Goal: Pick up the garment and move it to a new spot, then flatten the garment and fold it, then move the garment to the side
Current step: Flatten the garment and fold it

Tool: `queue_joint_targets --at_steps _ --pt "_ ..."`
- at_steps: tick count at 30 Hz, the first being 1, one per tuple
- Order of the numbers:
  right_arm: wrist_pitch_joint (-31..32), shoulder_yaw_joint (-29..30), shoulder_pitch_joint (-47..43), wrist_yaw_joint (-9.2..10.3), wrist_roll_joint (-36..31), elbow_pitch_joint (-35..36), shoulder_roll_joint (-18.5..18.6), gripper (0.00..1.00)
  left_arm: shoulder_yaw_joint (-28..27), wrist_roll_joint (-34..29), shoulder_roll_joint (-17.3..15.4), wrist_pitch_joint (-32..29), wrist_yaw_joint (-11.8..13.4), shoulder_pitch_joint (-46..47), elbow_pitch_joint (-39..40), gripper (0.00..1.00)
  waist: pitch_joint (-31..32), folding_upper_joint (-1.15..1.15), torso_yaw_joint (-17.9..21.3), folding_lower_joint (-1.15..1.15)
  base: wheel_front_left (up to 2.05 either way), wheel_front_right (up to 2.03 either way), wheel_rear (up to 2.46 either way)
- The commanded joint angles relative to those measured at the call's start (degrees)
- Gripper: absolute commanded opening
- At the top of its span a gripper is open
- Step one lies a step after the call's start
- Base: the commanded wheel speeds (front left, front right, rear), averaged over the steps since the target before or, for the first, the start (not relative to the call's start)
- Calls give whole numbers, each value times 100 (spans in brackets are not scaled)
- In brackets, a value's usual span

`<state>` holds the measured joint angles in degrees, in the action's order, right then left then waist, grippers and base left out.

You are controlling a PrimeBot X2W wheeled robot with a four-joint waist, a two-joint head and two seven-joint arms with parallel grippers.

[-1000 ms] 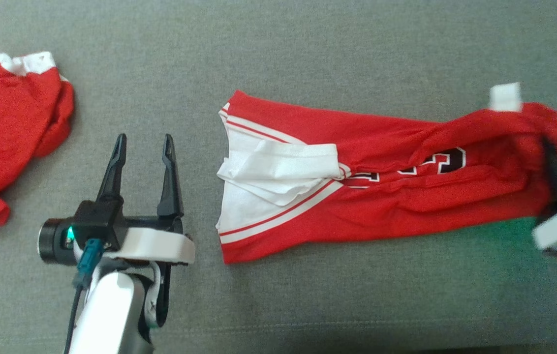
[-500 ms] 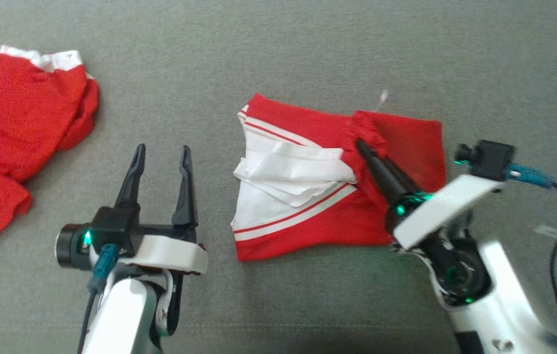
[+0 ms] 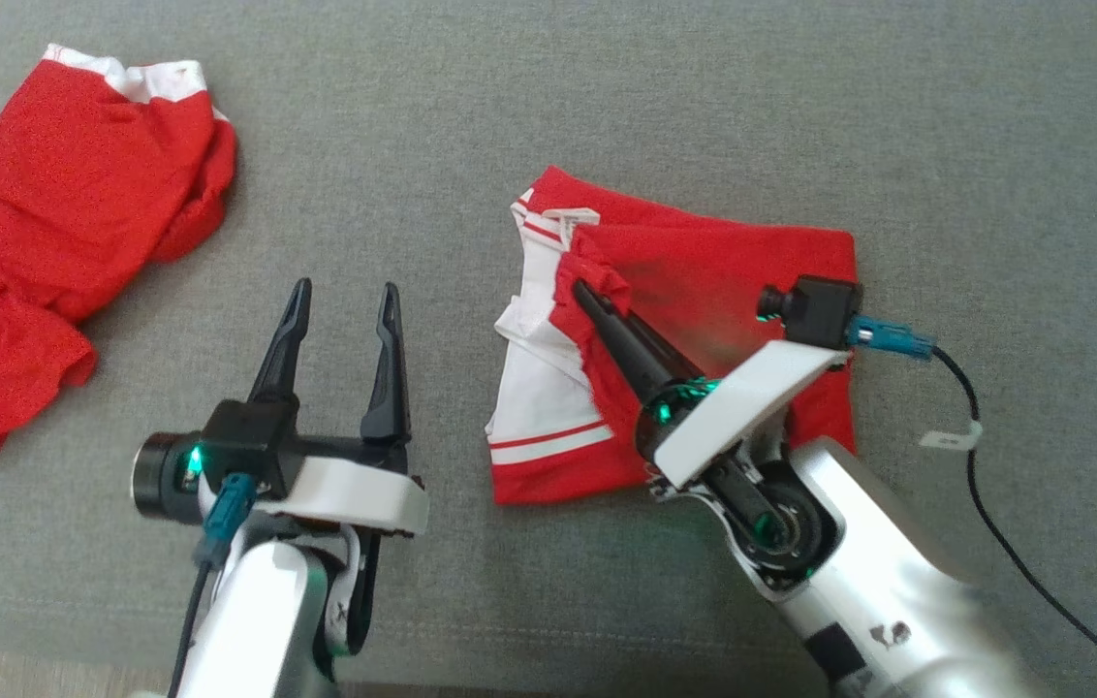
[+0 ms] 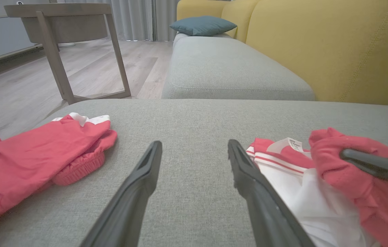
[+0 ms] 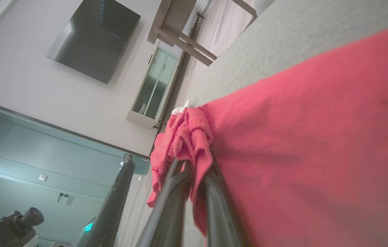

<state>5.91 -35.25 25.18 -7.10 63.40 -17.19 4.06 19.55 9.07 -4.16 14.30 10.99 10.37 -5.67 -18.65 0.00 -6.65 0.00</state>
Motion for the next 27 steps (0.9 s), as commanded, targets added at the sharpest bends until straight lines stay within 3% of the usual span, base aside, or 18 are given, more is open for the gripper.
queue_joint_targets --at_steps 1,4,5,6,7,12,18,21,27 --pt "-198 -268 256 -39 178 59 -117 0 -175 -72 -10 70 -26 222 160 100 -33 0 -17 0 0 0 0" --pt "-389 -430 410 -39 208 -121 -117 0 -173 -82 -2 70 -34 250 155 100 -57 0 -27 0 0 0 0" --pt "-468 -510 469 -39 277 -182 -117 15 -175 -85 2 70 -39 264 153 100 -70 0 -29 0 0 0 0" --pt "-554 -591 538 -39 289 -248 -117 63 -179 -88 5 70 -43 274 151 100 -80 0 -27 0 0 0 0" --pt "-649 -675 611 -39 251 -318 -117 100 -183 -92 8 70 -45 279 148 100 -88 0 -22 0 0 0 0" --pt "-1212 -1053 938 -39 -231 -501 -55 100 -212 -105 21 70 -48 280 140 100 -99 0 14 0 0 0 0" --pt "-1931 -1046 1215 -39 -1360 -423 418 100 -274 -130 25 70 -38 239 140 100 -63 0 118 0 0 0 0" --pt "-2051 -552 1165 -39 -2136 -271 690 100 -312 -140 22 70 -29 203 139 100 -35 0 194 0 0 0 0" --pt "-2086 1097 394 -39 -3611 293 1135 100 -412 -156 -34 70 -23 155 161 100 43 0 335 0 0 0 0"
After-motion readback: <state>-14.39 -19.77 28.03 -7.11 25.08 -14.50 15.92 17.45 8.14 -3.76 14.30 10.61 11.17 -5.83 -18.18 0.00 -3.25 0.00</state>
